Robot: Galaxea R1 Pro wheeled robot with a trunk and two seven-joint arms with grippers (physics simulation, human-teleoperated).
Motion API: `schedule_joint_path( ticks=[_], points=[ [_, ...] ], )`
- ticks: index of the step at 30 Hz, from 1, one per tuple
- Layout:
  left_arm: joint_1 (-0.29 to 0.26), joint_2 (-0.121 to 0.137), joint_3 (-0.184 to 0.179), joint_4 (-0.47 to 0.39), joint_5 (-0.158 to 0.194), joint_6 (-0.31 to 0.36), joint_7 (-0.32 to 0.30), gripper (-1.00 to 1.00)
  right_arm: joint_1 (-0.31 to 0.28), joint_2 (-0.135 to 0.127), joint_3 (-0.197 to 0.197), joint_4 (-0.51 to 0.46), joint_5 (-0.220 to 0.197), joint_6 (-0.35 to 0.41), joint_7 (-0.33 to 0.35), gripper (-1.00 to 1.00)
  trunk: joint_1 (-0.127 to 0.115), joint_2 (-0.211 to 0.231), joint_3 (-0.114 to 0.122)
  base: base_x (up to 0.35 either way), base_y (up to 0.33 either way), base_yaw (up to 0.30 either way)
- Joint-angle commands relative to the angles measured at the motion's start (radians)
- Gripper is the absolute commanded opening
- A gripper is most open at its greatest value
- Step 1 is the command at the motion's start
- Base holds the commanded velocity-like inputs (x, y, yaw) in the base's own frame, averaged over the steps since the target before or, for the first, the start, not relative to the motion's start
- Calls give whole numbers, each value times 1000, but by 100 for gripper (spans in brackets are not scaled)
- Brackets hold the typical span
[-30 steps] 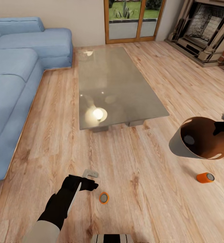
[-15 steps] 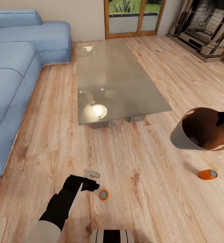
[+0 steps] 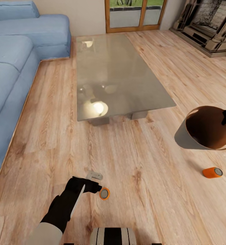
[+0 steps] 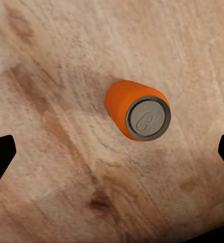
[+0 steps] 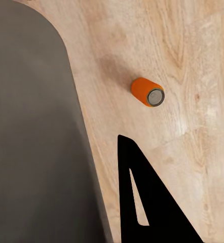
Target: Put the three can of soda from the living room inside the tash can in the kitchen.
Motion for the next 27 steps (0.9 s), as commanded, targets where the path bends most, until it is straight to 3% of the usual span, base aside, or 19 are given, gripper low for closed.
schedule_joint_path(
  ticks=[1, 8, 12, 20, 27],
  points=[
    [0, 0, -1, 0, 0, 0, 0, 100, -3, 0, -5, 0, -7, 3, 0, -100, 4, -7, -5, 0, 0, 0],
    [1, -1, -3, 0, 0, -1, 0, 100, -13, 2, 11, 0, -7, 3, 0, -100, 31, -56, -38, 0, 0, 0],
    [1, -1, -4, 0, 1, -1, -1, 100, -14, 3, 18, 0, -7, 3, 0, -100, 31, -56, -44, 0, 0, 0],
    [2, -1, -12, 0, 6, -2, -1, 100, -14, -1, 50, 0, -7, 3, 0, -100, 31, -56, -45, 50, -122, -13],
    [2, -1, -13, -1, 7, -2, -1, 100, -13, -2, 55, 0, -8, 3, 0, -100, 31, -56, -37, -10, -29, -128]
  ],
)
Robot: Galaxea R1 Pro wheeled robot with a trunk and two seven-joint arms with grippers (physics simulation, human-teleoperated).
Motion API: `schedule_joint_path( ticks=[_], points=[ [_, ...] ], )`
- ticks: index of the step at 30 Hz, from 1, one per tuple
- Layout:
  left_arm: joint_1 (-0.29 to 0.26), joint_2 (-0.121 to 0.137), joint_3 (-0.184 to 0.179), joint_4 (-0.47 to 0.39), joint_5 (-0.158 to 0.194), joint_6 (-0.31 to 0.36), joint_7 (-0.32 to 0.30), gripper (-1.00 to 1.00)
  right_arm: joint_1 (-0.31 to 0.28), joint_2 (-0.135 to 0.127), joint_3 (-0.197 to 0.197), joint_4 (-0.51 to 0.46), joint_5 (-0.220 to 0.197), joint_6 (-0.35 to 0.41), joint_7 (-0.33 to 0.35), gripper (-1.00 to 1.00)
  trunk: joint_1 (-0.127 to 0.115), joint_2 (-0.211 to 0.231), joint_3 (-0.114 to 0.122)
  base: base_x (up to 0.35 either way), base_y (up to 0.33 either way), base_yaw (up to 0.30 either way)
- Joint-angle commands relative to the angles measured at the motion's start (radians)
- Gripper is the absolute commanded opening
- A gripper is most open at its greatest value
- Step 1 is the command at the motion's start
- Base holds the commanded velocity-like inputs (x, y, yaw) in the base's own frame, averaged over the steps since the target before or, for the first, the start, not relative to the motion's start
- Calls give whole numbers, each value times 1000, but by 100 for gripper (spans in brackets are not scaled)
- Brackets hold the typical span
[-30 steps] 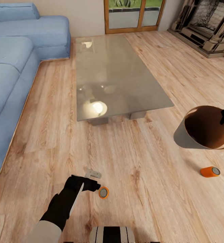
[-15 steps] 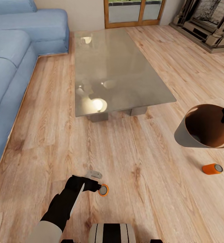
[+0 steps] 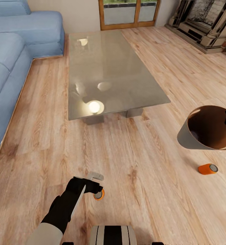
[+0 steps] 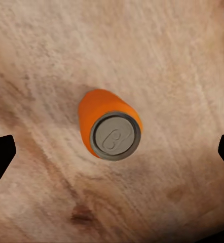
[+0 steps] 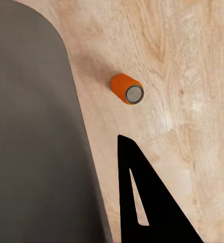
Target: Put the three can of soda from the living room inside the tash can in the kitchen.
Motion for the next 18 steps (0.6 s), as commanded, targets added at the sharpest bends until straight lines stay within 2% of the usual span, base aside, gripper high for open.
schedule_joint_path(
  ticks=[1, 4, 6, 8, 13, 18],
  points=[
    [0, 0, 0, 0, 0, 0, 0, 100, 0, 0, 6, 0, 2, 0, 0, -100, 0, 0, 1, -165, 2, -150],
    [0, 1, -4, 1, -3, 1, -1, 100, 0, -1, 7, 0, 2, 0, 0, -100, 0, 0, 5, -253, 115, -154],
    [0, 1, -41, 1, -6, 1, 0, 100, 1, -1, 7, 0, 2, 0, 0, -100, 0, 0, 8, -272, 162, -157],
    [0, 1, -59, 1, -7, 1, 0, 100, 1, -1, 8, 0, 2, 0, 0, -100, 0, 0, 11, -241, 163, -159],
    [0, 2, -73, 1, -7, 0, 0, 100, 1, -2, 8, 0, 2, 0, 0, -100, 0, 0, 17, -116, 82, -154],
    [1, 3, -78, 1, -4, 0, 0, 100, 2, -1, 8, 0, 3, 0, 0, -100, 0, 0, 19, -17, 12, -54]
  ],
)
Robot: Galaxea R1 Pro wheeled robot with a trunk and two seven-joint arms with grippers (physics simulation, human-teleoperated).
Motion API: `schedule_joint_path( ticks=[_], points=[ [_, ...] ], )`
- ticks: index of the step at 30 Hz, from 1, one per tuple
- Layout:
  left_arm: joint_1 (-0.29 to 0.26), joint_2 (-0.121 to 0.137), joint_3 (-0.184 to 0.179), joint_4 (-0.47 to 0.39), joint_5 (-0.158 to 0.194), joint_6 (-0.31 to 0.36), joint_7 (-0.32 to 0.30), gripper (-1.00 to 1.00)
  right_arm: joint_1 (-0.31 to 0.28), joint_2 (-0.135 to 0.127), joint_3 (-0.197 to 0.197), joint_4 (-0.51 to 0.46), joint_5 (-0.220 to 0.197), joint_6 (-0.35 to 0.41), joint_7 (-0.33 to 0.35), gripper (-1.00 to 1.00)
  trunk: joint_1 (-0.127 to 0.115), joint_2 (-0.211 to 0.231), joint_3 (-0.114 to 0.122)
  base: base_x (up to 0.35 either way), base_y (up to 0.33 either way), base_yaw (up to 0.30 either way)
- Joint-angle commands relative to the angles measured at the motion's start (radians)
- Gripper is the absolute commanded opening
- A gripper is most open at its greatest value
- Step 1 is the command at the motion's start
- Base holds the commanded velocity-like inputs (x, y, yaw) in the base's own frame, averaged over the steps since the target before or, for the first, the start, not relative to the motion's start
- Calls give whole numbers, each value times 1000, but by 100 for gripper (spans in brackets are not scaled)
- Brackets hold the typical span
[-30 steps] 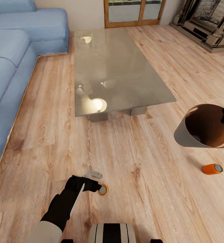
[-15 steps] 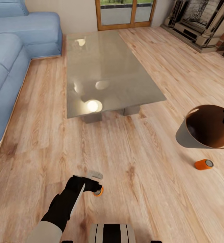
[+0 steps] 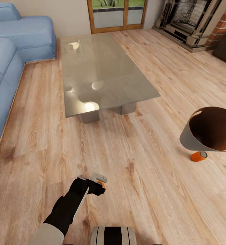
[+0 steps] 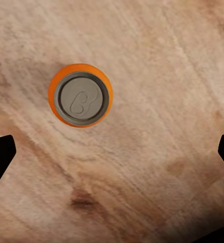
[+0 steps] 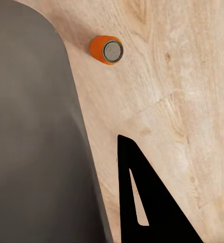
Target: Put the three can of soda from the living room inside the tash can in the kitchen.
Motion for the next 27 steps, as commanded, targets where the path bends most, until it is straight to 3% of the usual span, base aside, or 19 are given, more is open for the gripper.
schedule_joint_path(
  ticks=[1, 27],
  points=[
    [0, 0, 0, 0, 0, 0, 0, 100, -1, 0, -16, 0, -14, 5, 0, -100, 0, 0, 0, -6, 5, -21],
    [1, 0, -1, -2, 2, 0, 0, 100, 1, 2, -14, 0, -14, 5, 1, -100, 0, 0, 1, 43, 0, -2]
  ],
)
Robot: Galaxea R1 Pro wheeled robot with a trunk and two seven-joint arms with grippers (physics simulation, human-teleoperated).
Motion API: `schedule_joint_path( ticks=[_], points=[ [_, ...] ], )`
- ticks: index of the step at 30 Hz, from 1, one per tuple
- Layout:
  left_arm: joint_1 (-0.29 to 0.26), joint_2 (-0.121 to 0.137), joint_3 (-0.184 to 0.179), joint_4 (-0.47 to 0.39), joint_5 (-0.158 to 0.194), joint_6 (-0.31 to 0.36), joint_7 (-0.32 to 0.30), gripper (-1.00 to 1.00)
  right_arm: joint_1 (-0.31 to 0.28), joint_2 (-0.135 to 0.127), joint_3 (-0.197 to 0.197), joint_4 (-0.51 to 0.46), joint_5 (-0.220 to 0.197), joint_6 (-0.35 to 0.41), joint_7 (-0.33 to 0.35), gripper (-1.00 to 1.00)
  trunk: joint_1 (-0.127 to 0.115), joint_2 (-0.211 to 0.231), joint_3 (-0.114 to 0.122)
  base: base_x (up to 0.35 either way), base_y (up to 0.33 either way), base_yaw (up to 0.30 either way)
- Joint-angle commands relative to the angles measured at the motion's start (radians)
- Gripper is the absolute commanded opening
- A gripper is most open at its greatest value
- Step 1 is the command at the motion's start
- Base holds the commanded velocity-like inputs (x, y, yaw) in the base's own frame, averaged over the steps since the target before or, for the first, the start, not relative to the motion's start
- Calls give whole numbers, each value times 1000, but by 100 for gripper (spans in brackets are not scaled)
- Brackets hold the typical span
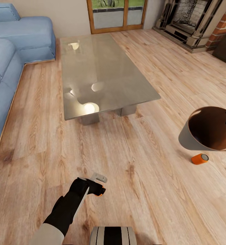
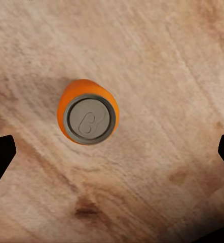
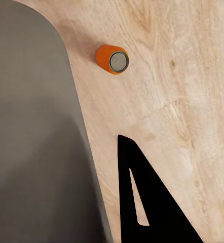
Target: Put the three can of soda from the living room inside the tash can in the kitchen.
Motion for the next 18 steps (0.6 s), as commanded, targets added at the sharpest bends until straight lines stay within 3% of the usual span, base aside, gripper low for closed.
schedule_joint_path(
  ticks=[1, 13, 18],
  points=[
    [0, 0, 0, 0, 0, 0, 0, 100, -1, 0, -4, 0, -4, 2, 1, -100, 0, 0, 0, 1, 0, 0],
    [0, -1, 0, -1, 1, 1, 0, 100, -6, 6, -6, -7, -4, 2, 0, -100, 46, -84, -43, 0, 0, 0],
    [0, 0, 0, -1, 2, 0, 0, 100, -7, 22, -6, -10, -4, 2, 0, -100, 57, -105, -57, 0, 0, 0]
  ],
)
